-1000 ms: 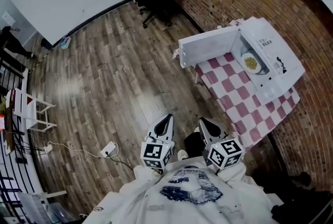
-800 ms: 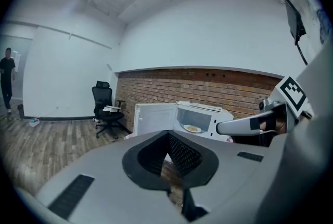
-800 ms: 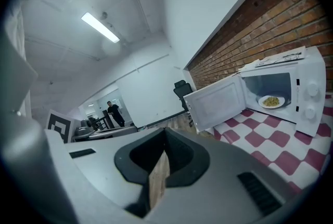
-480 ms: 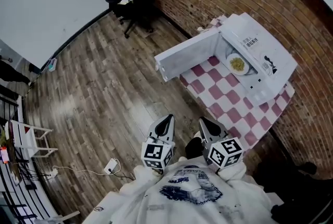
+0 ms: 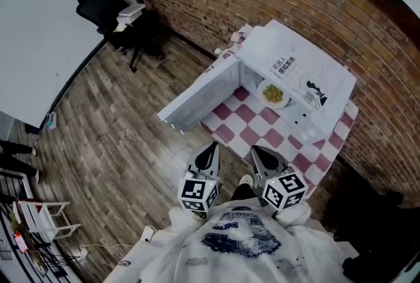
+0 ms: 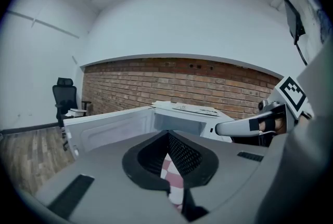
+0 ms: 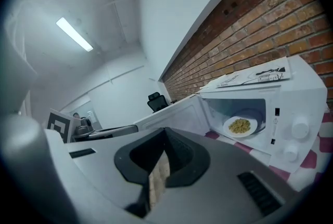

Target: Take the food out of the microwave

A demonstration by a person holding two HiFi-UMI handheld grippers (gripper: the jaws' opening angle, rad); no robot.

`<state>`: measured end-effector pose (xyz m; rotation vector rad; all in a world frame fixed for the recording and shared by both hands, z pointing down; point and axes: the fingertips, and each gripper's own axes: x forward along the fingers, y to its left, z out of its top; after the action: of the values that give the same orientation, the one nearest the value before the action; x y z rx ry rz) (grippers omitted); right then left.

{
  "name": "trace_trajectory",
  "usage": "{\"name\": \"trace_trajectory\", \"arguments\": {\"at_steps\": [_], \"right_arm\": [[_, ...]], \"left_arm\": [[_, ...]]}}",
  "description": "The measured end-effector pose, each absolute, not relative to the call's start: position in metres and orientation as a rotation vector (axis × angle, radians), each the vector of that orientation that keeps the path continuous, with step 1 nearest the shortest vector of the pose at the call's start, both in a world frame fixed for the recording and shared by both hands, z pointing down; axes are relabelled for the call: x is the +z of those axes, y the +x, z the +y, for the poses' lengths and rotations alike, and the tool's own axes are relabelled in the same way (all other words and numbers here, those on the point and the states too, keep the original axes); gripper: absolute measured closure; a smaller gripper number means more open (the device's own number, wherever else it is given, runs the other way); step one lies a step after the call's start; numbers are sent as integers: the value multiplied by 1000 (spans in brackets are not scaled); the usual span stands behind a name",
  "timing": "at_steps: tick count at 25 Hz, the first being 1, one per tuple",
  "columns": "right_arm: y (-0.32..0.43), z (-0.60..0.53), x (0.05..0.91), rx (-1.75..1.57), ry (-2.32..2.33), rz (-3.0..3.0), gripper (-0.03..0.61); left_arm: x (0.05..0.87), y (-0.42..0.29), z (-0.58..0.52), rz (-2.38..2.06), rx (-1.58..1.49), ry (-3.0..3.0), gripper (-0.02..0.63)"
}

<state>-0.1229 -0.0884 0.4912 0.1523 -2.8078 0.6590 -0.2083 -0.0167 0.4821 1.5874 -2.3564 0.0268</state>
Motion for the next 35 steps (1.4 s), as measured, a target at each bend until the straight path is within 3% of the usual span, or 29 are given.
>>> {"name": "trace_trajectory", "arguments": {"at_steps": [12, 35], "right_arm": [[-129, -176, 495, 691, 354, -2820, 565], [-127, -233, 506, 778, 924, -2735, 565]], "left_arm": [[489, -222, -118, -2221, 62, 1750, 604], [519, -225, -221, -1753, 187, 2153, 604]]}}
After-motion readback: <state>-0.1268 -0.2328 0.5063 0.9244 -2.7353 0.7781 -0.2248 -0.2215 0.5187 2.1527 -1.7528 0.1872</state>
